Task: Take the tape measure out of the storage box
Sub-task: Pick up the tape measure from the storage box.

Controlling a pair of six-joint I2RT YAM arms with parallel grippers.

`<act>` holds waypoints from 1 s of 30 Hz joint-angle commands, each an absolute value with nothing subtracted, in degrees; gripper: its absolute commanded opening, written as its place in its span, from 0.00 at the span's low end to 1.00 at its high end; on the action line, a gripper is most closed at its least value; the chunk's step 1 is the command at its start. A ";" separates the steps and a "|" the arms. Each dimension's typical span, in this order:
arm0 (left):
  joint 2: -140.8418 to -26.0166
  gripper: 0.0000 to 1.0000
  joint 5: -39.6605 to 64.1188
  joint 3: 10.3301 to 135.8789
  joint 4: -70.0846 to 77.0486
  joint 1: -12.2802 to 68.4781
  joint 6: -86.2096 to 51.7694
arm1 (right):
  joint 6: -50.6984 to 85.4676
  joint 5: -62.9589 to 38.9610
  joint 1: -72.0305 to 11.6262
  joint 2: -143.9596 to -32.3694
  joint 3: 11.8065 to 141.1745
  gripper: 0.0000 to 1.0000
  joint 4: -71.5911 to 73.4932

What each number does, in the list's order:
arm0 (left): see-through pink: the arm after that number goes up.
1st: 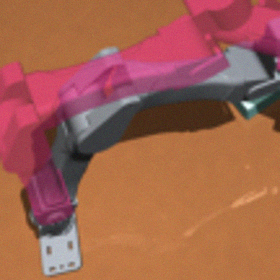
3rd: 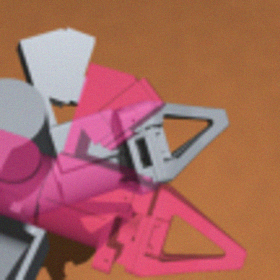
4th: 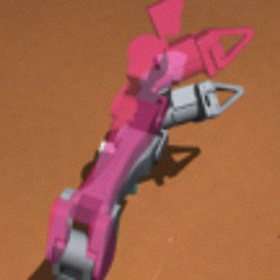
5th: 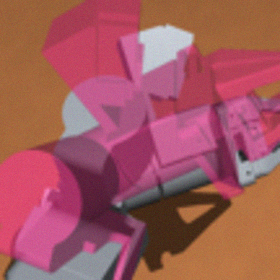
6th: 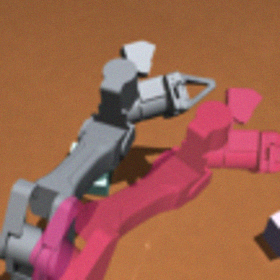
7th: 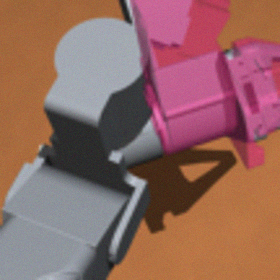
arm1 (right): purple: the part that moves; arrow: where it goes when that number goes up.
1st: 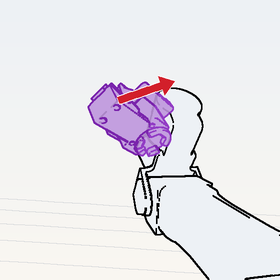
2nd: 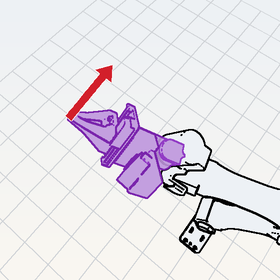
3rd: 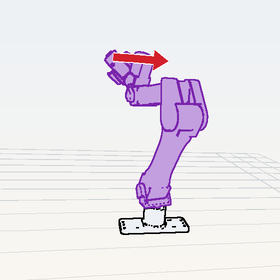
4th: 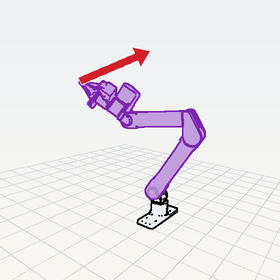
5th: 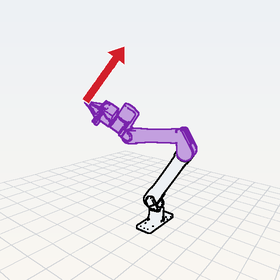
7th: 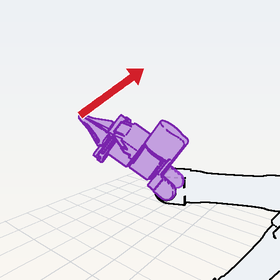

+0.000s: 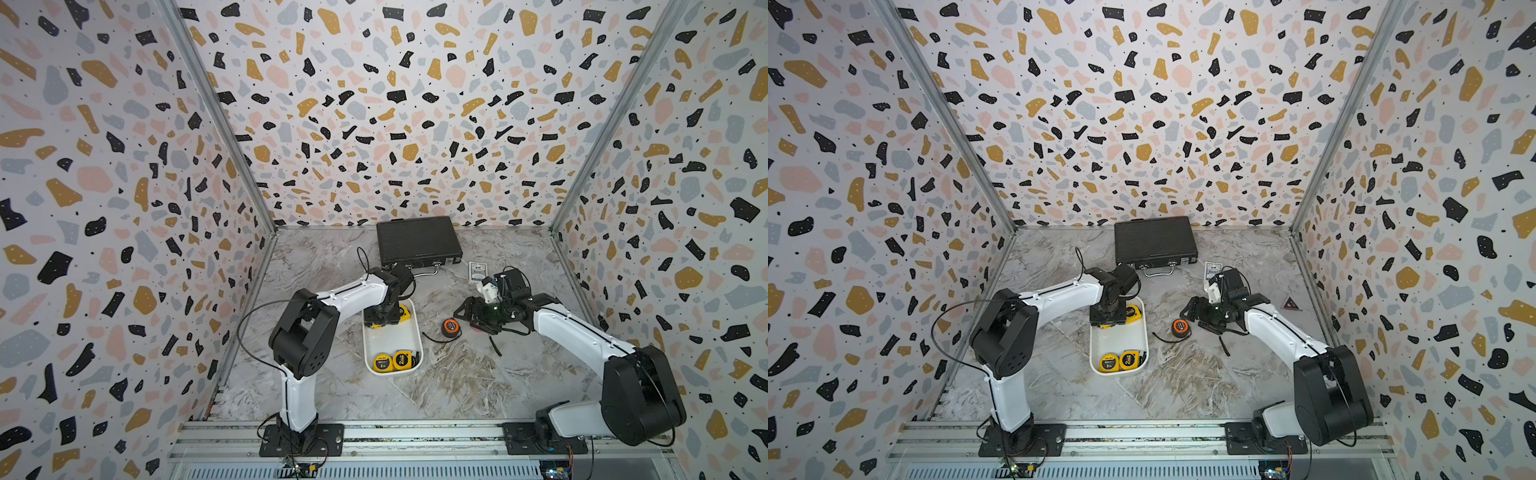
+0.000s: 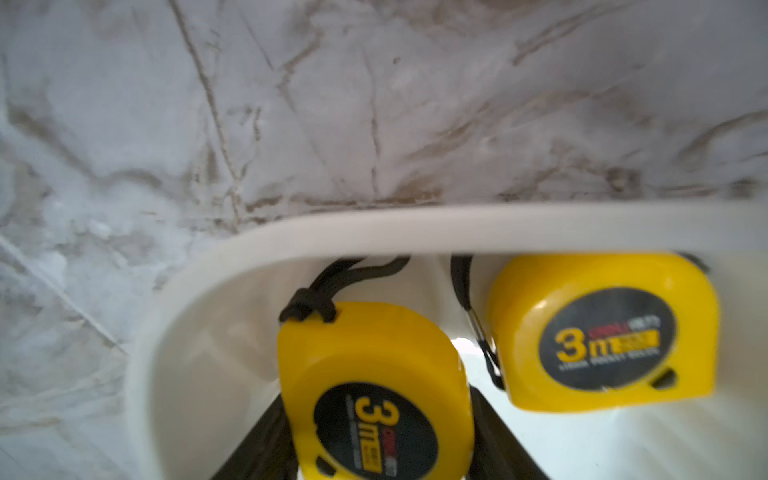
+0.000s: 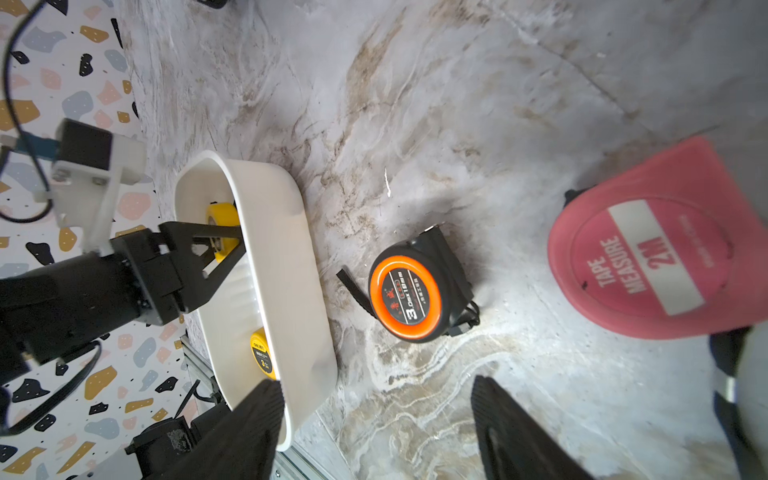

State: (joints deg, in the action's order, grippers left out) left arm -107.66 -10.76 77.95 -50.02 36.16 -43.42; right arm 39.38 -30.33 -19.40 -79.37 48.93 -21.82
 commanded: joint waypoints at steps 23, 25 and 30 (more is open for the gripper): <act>-92.87 0.00 -3.30 93.84 -54.36 43.88 -62.24 | 40.60 -25.79 -27.50 -61.13 42.24 0.78 -7.98; -94.23 0.00 -1.94 96.65 -54.02 44.59 -63.69 | 40.52 -24.55 -28.49 -59.01 41.74 0.79 -6.39; -97.01 0.00 0.24 101.97 -52.29 46.81 -67.43 | 40.61 -21.52 -29.82 -54.47 40.25 0.81 -0.34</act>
State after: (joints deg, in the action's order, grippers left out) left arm -95.31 -1.76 99.59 -54.17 45.65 -64.01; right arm 40.49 -24.58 -29.32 -56.97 40.93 -6.33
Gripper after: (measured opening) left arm 0.569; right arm 0.804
